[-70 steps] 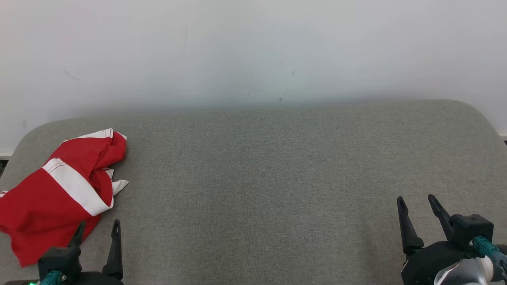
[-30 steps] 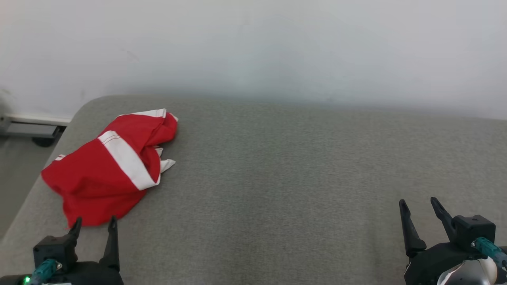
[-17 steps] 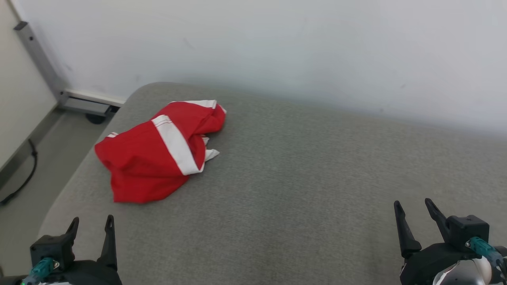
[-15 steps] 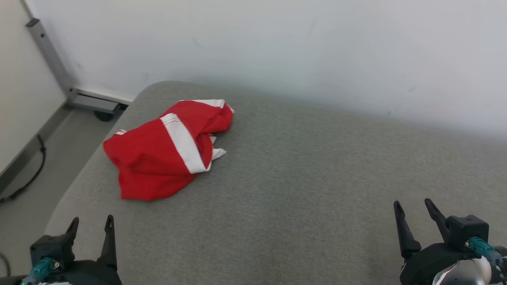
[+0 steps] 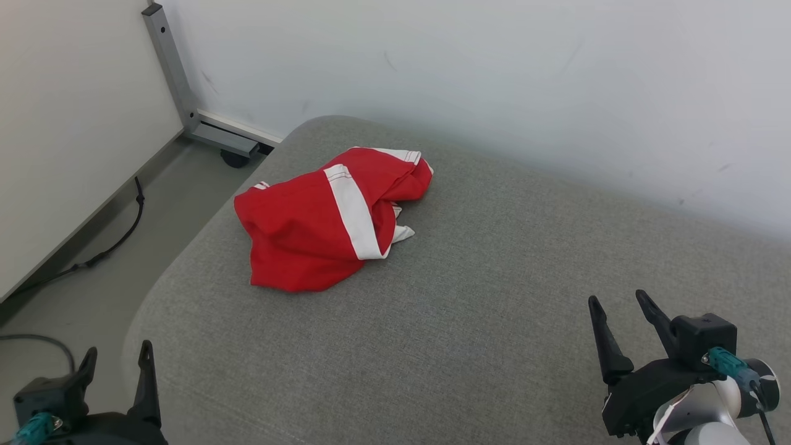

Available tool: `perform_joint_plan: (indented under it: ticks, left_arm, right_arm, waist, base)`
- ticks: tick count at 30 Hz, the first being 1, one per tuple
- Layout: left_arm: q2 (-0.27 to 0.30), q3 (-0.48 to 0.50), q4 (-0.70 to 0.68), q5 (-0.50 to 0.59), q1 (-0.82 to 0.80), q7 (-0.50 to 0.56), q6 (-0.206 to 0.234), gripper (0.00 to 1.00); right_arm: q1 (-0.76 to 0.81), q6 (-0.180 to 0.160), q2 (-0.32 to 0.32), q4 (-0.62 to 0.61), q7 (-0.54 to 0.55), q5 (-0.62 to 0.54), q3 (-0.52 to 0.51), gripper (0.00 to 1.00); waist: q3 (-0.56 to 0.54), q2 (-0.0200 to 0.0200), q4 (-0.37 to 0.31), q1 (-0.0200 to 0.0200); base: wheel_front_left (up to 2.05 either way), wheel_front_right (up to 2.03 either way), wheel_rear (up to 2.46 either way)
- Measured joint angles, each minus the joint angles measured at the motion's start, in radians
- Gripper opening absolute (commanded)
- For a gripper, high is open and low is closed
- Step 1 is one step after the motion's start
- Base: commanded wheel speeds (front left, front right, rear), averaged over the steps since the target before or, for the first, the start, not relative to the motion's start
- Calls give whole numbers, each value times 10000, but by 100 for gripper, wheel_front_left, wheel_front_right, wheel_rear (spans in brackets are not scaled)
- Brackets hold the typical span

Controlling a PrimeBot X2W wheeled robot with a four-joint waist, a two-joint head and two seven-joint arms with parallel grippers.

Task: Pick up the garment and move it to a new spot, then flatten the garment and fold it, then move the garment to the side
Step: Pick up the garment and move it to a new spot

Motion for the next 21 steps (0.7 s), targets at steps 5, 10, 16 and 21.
perform_joint_plan:
  ticks: [5,10,16,21]
  left_arm:
    - [-40,61,-130,-2,0,-2,40,100]
    - [-155,50,-182,-94,-7,-2,40,100]
    - [-430,-286,-54,-466,-635,121,-244,100]
    - [-274,-474,773,-861,-2099,368,-803,100]
  right_arm:
    - [-14,33,-2,171,4,0,10,100]
    - [-33,46,-6,230,4,0,15,100]
    - [-40,75,-8,297,4,0,13,100]
    - [-60,75,-38,240,29,-2,29,100]
  waist:
    - [36,0,45,0]
    - [48,0,41,0]
    - [58,0,4,0]
    - [169,0,-44,0]
  base:
    - [0,0,0]
    - [0,0,0]
    - [0,0,0]
    - [0,0,0]
